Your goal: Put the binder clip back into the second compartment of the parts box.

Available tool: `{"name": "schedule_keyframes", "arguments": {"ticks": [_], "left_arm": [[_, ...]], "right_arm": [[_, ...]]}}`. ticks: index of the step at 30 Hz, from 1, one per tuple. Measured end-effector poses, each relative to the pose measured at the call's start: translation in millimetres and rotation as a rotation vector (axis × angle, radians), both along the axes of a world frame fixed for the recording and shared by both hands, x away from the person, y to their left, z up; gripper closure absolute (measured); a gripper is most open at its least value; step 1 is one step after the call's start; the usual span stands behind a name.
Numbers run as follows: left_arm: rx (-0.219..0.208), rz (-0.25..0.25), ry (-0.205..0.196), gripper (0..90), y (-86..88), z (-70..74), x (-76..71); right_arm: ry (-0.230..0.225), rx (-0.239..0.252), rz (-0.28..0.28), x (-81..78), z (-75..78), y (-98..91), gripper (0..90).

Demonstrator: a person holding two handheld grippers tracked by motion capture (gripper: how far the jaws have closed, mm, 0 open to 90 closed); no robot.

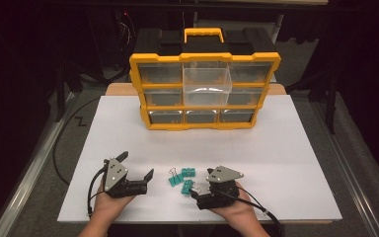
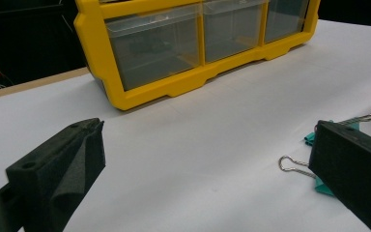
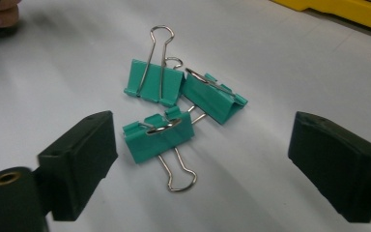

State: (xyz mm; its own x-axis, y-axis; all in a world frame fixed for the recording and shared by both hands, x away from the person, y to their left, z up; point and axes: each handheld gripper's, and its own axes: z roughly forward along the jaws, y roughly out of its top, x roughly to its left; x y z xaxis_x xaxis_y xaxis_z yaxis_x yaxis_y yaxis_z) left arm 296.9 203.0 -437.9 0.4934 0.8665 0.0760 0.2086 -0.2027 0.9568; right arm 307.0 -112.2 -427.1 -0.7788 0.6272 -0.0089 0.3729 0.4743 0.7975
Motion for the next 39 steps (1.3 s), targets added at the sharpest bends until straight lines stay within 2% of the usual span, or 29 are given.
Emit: {"name": "schedule_keyframes", "arguments": {"ticks": [5,9,12,20,22,29,39], "left_arm": [[0.001,-0.001,0.001,0.3,0.2,-0.1,0.0],[0.003,-0.002,0.0,0.3,0.2,-0.3,-0.2],[0.001,-0.002,-0.002,0.3,0.0,-0.3,-0.3],[0.004,-0.003,-0.002,0.3,-0.5,-0.5,-0.4],[0.004,-0.004,-0.002,0.3,-0.4,-0.5,-0.4],[0.003,-0.005,-0.002,0.3,-0.3,-0.5,-0.5],[-0.002,-0.003,-0.004,0.3,0.1,-0.2,-0.6]], "right_arm": [[0.029,0.023,0.013,-0.6,-2.3,6.0,23.8],[0.05,0.029,0.031,-1.2,-4.6,9.0,35.1],[0.057,0.042,0.041,-1.5,-4.9,9.4,44.0],[0.122,0.082,0.051,-0.2,-5.4,7.6,62.9],[0.118,0.085,0.051,0.5,-5.5,7.0,66.2],[0.131,0.089,0.038,0.6,-5.1,6.1,75.3],[0.134,0.087,0.04,0.8,-3.9,5.4,78.0]]}}
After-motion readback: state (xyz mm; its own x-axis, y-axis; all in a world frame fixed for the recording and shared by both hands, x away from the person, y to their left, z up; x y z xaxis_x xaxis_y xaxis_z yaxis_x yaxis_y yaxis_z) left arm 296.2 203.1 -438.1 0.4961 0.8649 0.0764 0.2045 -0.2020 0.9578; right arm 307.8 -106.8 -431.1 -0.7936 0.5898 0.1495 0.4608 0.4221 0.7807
